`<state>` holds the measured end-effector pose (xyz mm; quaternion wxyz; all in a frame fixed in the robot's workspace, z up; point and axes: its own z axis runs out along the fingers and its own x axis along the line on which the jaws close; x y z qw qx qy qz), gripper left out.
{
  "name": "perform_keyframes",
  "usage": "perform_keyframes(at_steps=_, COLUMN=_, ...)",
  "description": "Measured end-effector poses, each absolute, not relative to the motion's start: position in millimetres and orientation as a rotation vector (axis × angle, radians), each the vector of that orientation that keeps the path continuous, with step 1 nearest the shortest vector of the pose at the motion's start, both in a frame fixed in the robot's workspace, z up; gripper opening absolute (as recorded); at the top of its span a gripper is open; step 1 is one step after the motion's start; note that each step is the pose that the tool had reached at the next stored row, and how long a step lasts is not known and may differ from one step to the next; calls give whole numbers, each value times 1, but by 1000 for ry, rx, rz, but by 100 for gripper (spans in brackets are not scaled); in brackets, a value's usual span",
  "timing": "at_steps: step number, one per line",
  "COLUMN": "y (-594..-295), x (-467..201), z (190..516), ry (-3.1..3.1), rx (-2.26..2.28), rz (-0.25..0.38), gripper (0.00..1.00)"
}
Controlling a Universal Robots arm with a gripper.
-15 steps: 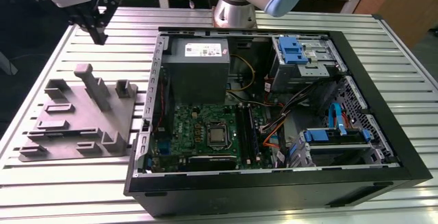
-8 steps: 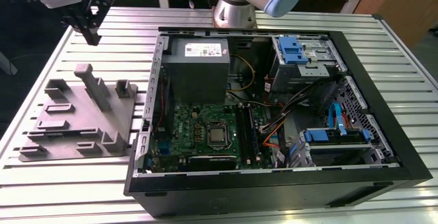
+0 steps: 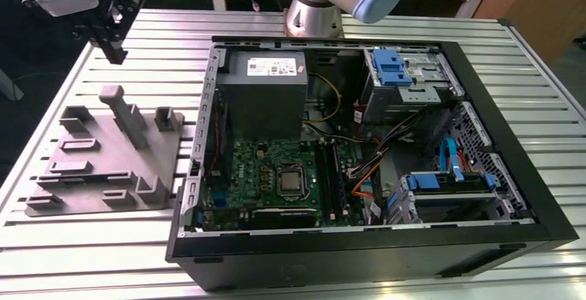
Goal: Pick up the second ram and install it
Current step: 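Reach for the second ram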
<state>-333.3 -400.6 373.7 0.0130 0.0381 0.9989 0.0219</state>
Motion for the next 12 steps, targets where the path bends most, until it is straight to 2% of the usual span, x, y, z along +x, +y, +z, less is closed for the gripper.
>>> perform_keyframes(at_steps=12, y=-412, x=-350, z=365, ry=3112, rx=119, rz=68, gripper=10)
